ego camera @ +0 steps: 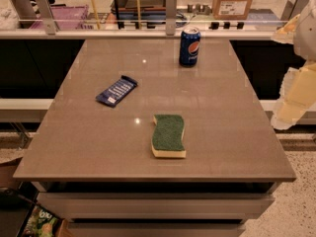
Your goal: Pick pepsi can
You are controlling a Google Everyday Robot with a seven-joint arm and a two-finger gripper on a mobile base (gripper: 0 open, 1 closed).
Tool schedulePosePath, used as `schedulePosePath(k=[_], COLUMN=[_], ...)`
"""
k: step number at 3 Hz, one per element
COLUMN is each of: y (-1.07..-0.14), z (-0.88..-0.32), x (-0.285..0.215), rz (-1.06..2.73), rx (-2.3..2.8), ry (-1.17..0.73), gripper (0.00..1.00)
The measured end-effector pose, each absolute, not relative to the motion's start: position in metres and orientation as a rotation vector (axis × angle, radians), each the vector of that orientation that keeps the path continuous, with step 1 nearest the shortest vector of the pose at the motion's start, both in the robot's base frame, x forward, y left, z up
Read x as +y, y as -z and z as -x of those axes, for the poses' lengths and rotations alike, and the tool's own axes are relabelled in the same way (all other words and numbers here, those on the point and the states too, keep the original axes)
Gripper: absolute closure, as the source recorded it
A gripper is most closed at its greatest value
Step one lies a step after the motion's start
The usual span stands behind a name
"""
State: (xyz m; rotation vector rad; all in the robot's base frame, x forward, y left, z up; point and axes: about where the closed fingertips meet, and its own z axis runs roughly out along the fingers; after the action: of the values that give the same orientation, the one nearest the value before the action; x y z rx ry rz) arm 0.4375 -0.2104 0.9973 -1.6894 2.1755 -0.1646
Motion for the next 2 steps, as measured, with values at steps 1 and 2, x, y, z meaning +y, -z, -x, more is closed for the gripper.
schedulePosePath(k=[1,2], y=[-0.9982,-1.0008], z=[-0.438,-0.4448], x=[-0.2101,-0.2111], rz=[1.684,1.609], rx=[2.173,2.153], ry=[0.165,0.168], gripper=[0.0,0.0])
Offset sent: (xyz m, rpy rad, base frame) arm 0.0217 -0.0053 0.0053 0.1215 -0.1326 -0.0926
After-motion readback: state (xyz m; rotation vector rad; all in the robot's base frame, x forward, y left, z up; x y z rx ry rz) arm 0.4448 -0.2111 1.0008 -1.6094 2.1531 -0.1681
